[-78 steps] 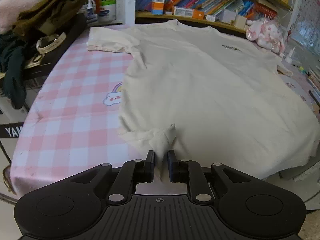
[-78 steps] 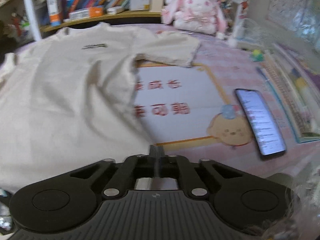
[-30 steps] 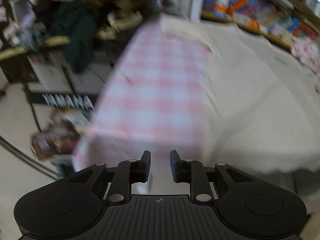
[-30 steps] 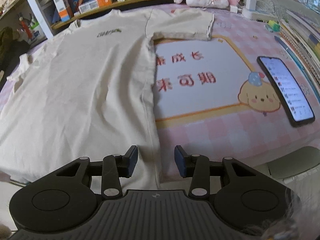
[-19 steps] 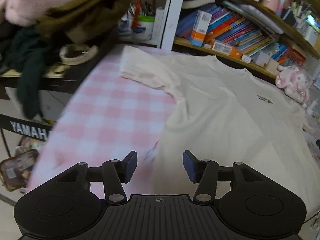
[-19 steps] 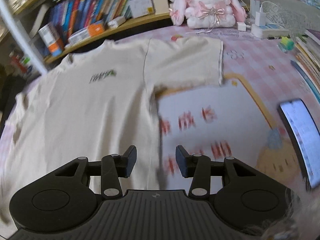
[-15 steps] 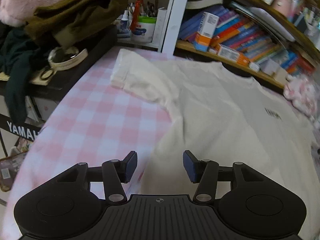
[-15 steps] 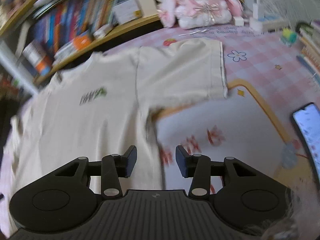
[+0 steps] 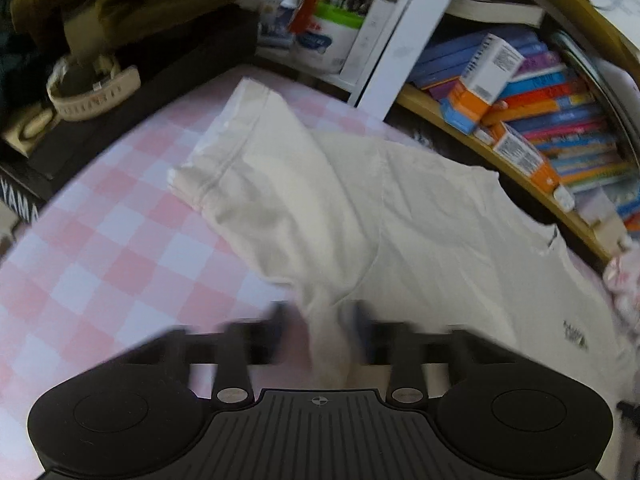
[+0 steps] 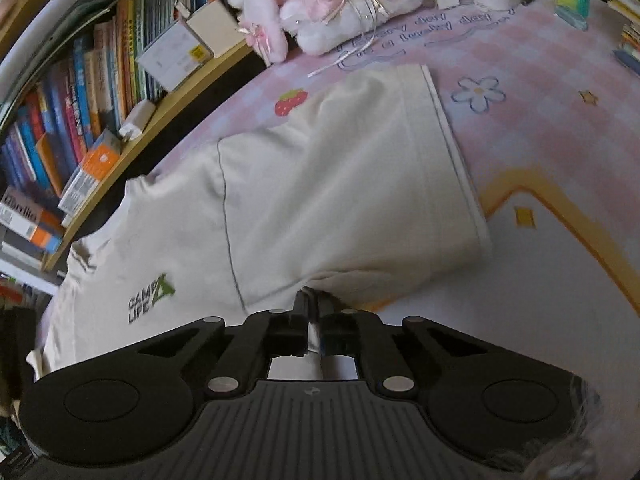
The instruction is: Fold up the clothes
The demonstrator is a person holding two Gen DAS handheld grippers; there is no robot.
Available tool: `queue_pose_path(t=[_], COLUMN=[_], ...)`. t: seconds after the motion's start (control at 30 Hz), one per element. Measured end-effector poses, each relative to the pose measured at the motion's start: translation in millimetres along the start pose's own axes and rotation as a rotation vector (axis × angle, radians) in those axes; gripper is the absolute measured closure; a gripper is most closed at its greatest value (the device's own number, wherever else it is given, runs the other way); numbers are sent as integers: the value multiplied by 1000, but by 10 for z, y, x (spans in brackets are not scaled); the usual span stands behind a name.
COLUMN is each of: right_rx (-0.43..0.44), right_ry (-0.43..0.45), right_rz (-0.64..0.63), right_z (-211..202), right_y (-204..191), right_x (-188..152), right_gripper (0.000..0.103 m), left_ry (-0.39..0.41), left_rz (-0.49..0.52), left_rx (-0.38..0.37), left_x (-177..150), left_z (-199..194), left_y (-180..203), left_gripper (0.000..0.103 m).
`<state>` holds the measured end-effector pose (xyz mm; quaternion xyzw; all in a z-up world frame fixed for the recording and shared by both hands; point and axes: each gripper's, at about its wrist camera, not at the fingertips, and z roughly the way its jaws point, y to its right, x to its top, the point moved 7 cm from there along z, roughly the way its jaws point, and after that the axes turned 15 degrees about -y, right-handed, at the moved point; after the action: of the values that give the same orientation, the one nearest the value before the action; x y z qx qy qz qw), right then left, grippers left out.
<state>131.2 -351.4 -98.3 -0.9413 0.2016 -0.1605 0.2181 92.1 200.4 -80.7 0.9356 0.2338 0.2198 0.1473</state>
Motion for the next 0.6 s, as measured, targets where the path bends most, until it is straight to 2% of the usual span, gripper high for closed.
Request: queue_pose_path(t=[0.07, 0.27, 0.47, 0.6], right_rx=[-11, -35, -66, -85], right_ry=[9, 14, 22, 37], right_rz=[-14, -60, -96, -115], right_z=[31, 166, 310, 307], right_y=[-23, -100, -259, -274], right_x=[84, 361, 575, 538], right_gripper=[99, 99, 99, 99], left_ry=[6, 22, 29, 25], left_rz=[-56, -75, -71, -24], left_rx=[-19, -12, 11, 33], left_x=[42, 99, 273, 325], left_z=[43, 129, 208, 228], left_y=[13, 114, 98, 125], left_gripper=[97, 97, 98, 98])
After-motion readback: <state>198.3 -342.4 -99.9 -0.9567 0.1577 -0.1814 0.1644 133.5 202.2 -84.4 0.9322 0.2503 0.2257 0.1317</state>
